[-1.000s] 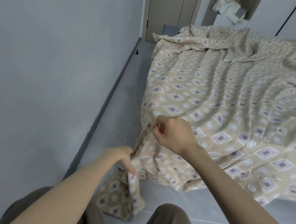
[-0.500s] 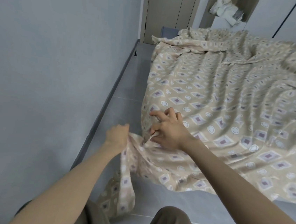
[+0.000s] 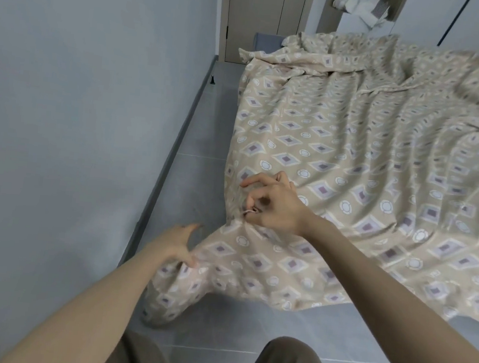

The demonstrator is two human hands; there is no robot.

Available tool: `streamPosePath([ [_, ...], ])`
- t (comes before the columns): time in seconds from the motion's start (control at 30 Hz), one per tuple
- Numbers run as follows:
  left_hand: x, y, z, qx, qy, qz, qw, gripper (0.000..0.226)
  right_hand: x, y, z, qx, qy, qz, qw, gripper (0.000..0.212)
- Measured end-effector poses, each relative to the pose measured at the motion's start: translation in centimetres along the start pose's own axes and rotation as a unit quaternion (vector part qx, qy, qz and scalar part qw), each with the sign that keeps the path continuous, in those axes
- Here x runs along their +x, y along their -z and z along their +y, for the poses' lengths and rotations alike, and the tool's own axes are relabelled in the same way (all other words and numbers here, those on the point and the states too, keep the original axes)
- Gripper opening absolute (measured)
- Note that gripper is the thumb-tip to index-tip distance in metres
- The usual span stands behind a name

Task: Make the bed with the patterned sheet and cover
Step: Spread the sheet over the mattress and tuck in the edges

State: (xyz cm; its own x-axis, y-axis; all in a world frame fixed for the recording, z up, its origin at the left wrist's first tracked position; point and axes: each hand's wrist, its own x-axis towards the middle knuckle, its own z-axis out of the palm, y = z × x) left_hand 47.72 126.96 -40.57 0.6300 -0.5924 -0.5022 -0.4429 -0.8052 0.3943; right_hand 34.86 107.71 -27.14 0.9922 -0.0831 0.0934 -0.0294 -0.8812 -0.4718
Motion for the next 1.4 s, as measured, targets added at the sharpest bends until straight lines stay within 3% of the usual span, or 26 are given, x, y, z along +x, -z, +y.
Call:
streamPosePath([
  [0.07,-0.2,-0.8,0.2,0.043,0.040,-0.010,0.998,0.085,0.2,0.1,0.0,0.023,-0.012,-0.008,1.000,0.031],
  [0.17,-0.4,-1.8,1.3,0.137,0.093,-0.043,0.985,0.042,0.5,-0.2,0.1,0.054,-0.019,-0.012,0.998,0.006],
  [0.27,-0.1,-2.2,0.5,0.060,0.156,-0.044,0.985,0.020,0.7,-0.4,0.3,0.071,-0.013,-0.019,0.997,0.006],
  [0.4,1.5,-0.4,-1.8,-0.155,0.196,0.038,0.968,0.011,0.9,-0.3,0.5,0.098,-0.017,-0.019,0.995,0.010],
  [0.5,2.9,0.4,-2.3,-0.196,0.183,0.170,0.948,0.020,1.0,-0.4,0.6,0.106,-0.020,-0.018,0.994,0.012],
  [0.6,4.2,1.4,-1.2,-0.287,0.071,0.290,0.910,0.018,1.1,-0.5,0.9,0.108,-0.019,-0.017,0.994,0.008],
  [0.63,4.7,2.1,-0.2,-0.364,0.014,0.307,0.879,0.026,1.1,-0.6,1.1,0.109,-0.022,-0.018,0.994,0.008],
  [0.7,5.5,3.2,2.0,-0.475,-0.049,0.296,0.828,0.030,1.2,-0.6,1.2,0.117,-0.033,-0.015,0.992,0.013],
  [0.8,5.9,3.6,4.9,-0.503,-0.096,0.183,0.839,0.015,1.3,-0.5,1.2,0.131,-0.042,-0.012,0.990,0.013],
  [0.9,7.5,1.3,4.3,-0.504,-0.050,0.048,0.861,0.067,1.3,-0.7,1.3,0.139,-0.042,-0.007,0.989,0.012],
  [0.93,7.3,0.9,4.0,-0.499,-0.028,0.042,0.865,0.069,1.3,-0.8,1.3,0.142,-0.041,-0.004,0.989,0.013],
  [1.03,7.4,0.7,3.8,-0.500,0.061,0.056,0.862,0.026,1.5,-1.1,1.6,0.142,-0.037,0.001,0.989,0.014],
  [1.17,6.4,0.7,5.0,-0.564,0.083,-0.001,0.822,0.022,1.4,-0.9,1.4,0.145,-0.030,-0.005,0.989,0.020],
  [1.27,5.6,0.6,5.9,-0.549,0.060,0.007,0.834,0.016,1.0,-0.2,1.1,0.151,-0.039,0.002,0.988,0.037],
  [1.4,5.6,0.3,6.0,-0.537,0.058,0.012,0.841,0.027,0.9,-0.2,1.3,0.177,-0.035,0.007,0.983,0.054],
])
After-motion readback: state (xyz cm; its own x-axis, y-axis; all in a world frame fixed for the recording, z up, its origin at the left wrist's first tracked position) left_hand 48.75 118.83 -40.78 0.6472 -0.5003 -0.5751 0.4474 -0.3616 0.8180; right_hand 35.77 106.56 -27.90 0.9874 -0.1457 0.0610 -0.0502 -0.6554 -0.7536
